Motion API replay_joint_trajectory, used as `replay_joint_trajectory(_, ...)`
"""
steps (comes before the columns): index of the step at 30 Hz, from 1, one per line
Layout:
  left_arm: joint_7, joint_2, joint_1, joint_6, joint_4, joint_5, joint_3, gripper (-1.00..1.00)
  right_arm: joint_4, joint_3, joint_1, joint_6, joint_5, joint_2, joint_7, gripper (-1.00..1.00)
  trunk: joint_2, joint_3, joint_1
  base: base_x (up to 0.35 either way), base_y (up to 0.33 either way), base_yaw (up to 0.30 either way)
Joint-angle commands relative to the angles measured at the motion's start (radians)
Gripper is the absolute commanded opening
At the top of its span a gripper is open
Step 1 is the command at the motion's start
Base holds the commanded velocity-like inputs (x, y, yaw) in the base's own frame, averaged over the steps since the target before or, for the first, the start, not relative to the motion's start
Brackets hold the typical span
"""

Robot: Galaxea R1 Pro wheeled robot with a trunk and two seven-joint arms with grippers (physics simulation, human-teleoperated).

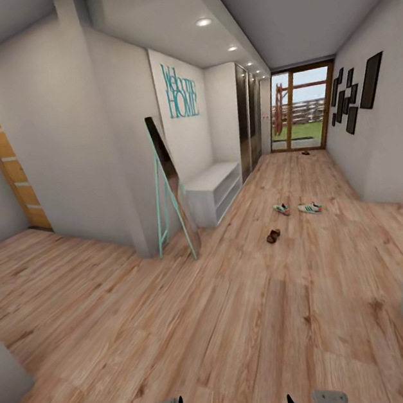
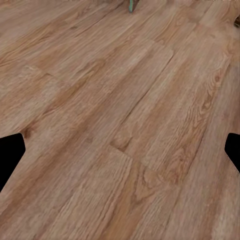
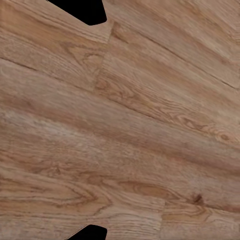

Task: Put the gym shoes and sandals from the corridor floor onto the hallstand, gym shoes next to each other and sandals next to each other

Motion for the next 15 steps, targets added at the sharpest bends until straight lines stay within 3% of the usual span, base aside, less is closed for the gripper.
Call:
replay_joint_trajectory(1, 0.0, 0.0, 0.0, 0.0, 0.0, 0.0, 0.0, 1.0, 0.0, 0.0, 0.0, 0.0, 0.0, 0.0, 0.0, 1.0, 0.0, 0.0, 0.0, 0.32, -0.152, 0.0)
replay_joint_trajectory(15, 0.0, 0.0, 0.0, 0.0, 0.0, 0.0, 0.0, 1.0, 0.0, 0.0, 0.0, 0.0, 0.0, 0.0, 0.0, 1.0, 0.0, 0.0, 0.0, 0.322, -0.156, 0.0)
